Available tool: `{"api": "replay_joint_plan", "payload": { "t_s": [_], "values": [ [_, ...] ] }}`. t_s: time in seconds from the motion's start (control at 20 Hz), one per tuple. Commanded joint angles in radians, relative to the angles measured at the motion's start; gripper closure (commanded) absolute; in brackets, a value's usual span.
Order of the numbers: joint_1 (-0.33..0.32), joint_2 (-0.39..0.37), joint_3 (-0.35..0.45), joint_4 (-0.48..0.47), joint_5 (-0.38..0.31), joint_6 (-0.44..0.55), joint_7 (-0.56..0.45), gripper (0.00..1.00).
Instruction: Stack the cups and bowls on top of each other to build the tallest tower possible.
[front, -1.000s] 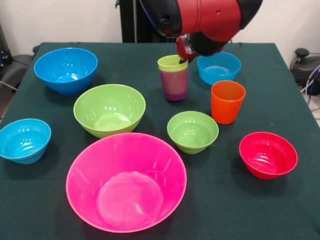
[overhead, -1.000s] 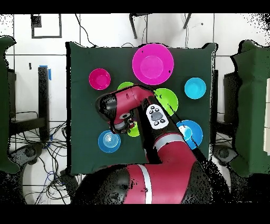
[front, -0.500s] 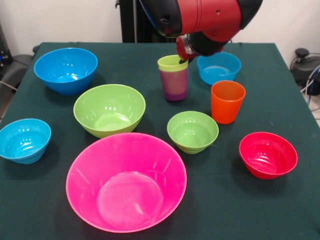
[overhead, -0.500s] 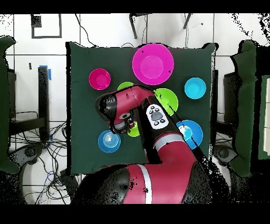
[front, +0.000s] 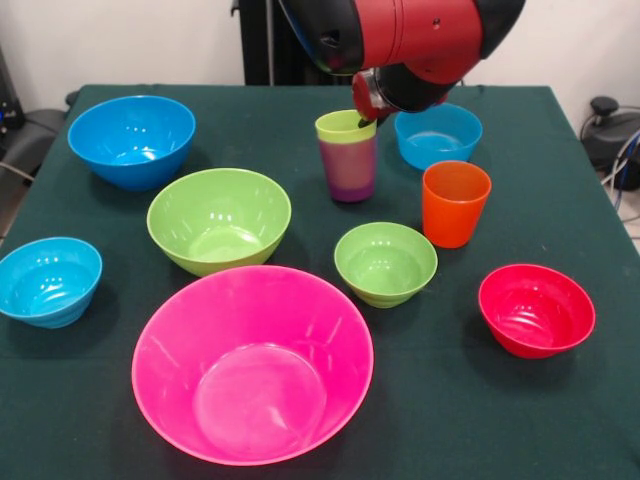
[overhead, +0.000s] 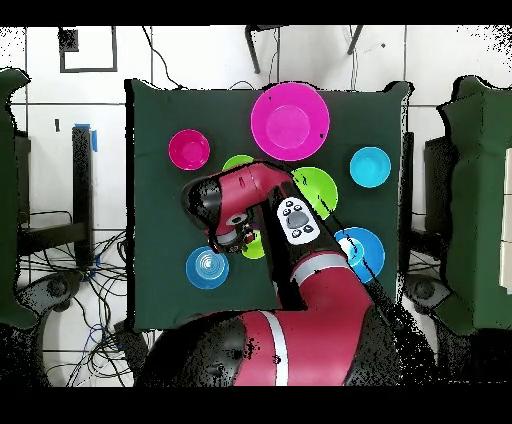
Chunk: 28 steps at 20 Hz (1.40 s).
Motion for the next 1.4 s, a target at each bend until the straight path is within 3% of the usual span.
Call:
{"api": "replay_joint_plan", "payload": {
  "t_s": [0.05,0.5,0.55,1.4],
  "values": [
    [0.011,0.067,0.017,-0.014,-0.061,-0.153,-0.032,1.0],
    [0.013,0.07,0.015,-0.019,-0.061,-0.144,-0.031,1.0],
    [0.013,0.069,0.014,-0.018,-0.062,-0.146,-0.029,0.0],
    [0.019,0.065,0.008,-0.013,-0.052,-0.162,-0.039,0.0]
  ]
}}
